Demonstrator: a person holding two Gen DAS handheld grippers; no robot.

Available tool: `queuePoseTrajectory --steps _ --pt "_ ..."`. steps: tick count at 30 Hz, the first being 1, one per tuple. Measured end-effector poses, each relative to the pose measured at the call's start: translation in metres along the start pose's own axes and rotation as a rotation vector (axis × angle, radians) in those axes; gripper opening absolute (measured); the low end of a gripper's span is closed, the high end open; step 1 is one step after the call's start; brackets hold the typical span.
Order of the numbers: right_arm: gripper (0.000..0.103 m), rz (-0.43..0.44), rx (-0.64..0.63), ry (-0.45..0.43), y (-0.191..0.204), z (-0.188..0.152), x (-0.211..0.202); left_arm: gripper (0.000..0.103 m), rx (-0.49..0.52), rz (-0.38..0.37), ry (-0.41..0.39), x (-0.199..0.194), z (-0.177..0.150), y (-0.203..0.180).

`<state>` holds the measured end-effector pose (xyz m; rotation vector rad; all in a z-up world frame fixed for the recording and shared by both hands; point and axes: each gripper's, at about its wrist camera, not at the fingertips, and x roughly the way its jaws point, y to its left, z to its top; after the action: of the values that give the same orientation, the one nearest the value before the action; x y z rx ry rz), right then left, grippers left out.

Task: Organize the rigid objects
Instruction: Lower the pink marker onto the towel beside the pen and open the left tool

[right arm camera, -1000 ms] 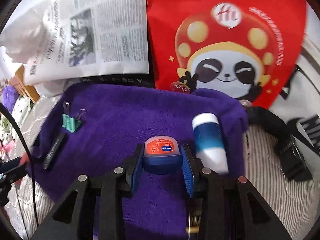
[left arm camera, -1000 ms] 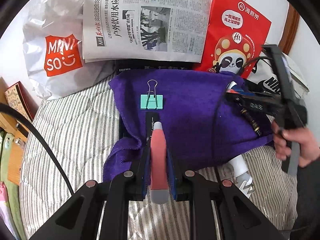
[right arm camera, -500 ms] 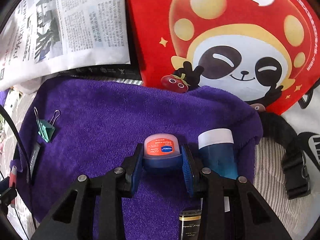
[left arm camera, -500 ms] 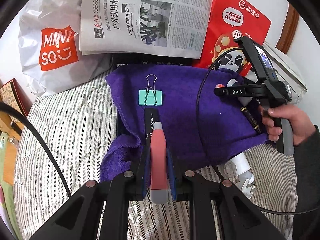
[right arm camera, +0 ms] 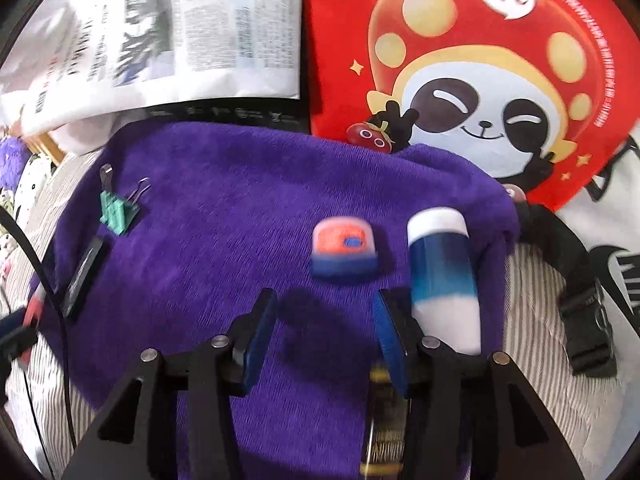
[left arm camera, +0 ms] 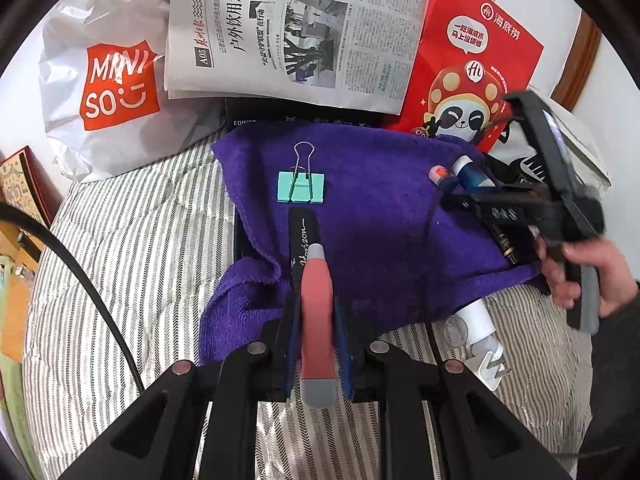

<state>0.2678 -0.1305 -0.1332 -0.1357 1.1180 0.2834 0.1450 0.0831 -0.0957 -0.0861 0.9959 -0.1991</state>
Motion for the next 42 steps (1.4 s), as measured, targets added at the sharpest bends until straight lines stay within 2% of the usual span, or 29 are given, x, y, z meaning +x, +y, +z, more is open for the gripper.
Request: queuePoseTrajectory --steps 4,7,11,19,21,28,42 --pt "0.05 0.006 0.002 -0.035 0.002 -0.023 -0.024 0.017 -0.037 -0.033 -0.001 0.004 0.003 0.001" --pt "0.05 0.068 0.047 -0.063 -0.005 -0.05 -0.049 0.017 -0.058 -0.054 -0.001 0.009 0.007 0.0" --pt "0.05 0.058 0.056 -0.113 -0.008 -0.081 -0.079 0.017 -0.049 -0.057 -0.004 0.017 0.015 -0.006" --pt "0.05 0.126 0.162 -0.15 -0.022 -0.119 -0.105 0.017 -0.033 -0.028 -0.001 0.045 0.037 -0.014" --pt "0.05 0.162 0.189 -0.154 -0.025 -0.121 -0.105 0.017 -0.027 -0.026 0.012 0.054 0.041 -0.016" --pt "0.05 0.165 0.232 -0.153 -0.035 -0.123 -0.103 0.017 -0.006 0.003 0.03 0.078 0.05 -0.022" --pt "0.05 0.157 0.186 -0.114 -0.017 -0.121 -0.086 0.019 0.042 0.051 0.043 0.09 0.054 -0.027"
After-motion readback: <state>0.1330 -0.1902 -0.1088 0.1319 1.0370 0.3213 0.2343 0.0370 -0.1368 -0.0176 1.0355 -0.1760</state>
